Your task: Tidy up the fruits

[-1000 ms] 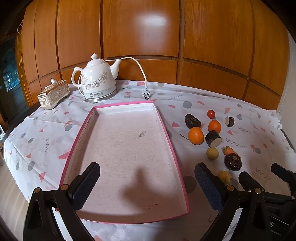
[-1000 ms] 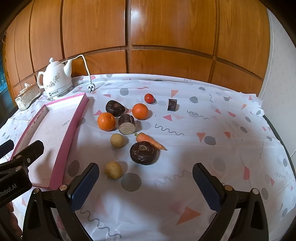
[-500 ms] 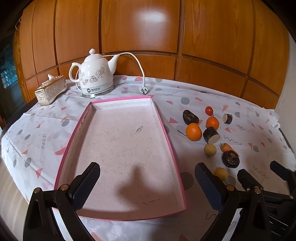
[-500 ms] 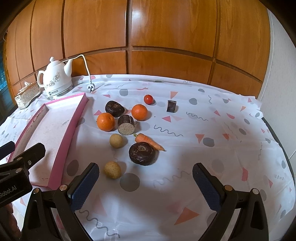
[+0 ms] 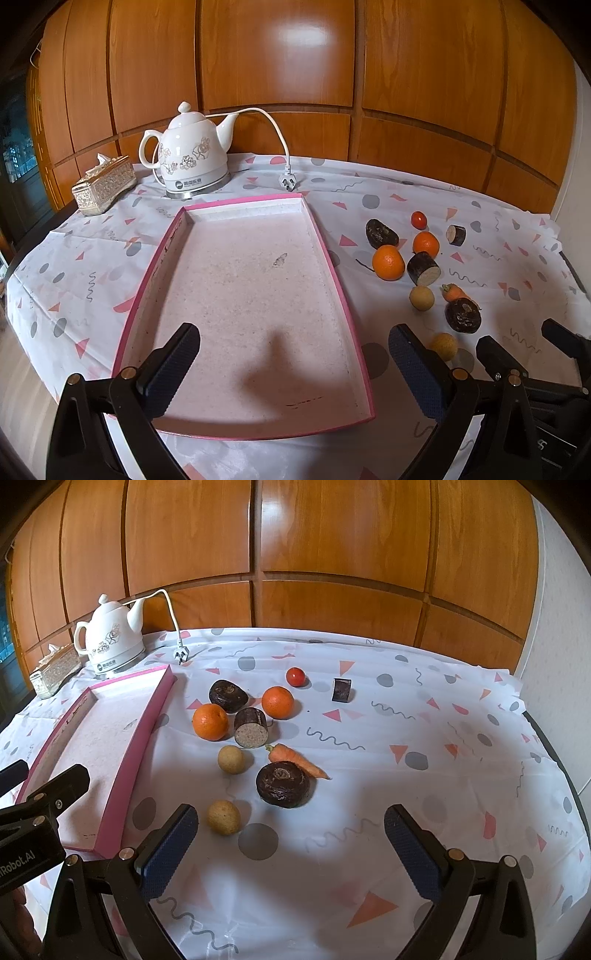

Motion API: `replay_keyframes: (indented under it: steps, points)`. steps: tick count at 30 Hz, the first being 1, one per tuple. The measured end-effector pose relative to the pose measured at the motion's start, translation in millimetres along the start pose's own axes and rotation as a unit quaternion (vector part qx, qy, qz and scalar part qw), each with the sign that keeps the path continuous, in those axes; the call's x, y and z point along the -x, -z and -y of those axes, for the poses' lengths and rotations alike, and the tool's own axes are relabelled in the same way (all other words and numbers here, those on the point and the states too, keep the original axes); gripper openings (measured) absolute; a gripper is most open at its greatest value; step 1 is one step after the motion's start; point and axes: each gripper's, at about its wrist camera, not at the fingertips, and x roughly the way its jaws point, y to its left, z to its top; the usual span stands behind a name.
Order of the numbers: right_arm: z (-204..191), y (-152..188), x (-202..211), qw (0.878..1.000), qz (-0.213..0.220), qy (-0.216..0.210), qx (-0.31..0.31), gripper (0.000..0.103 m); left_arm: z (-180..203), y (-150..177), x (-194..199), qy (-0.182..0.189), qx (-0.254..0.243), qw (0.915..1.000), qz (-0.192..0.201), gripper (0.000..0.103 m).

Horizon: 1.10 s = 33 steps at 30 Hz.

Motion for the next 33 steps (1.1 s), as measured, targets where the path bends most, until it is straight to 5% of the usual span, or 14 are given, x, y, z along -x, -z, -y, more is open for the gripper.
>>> replay_keyframes:
  steps: [28,33]
  points:
    - [10,0,-2,1.0,0.001,0.005,-0.007,0.103,5,-2,2,0.01,-0.008,0.9999,0.001,0.103]
    - [24,0,-14,1.0,-0.014,0.012,-0.017,0.102,10,-7,2,0.058,-0.017,0.9982,0.004,0.103]
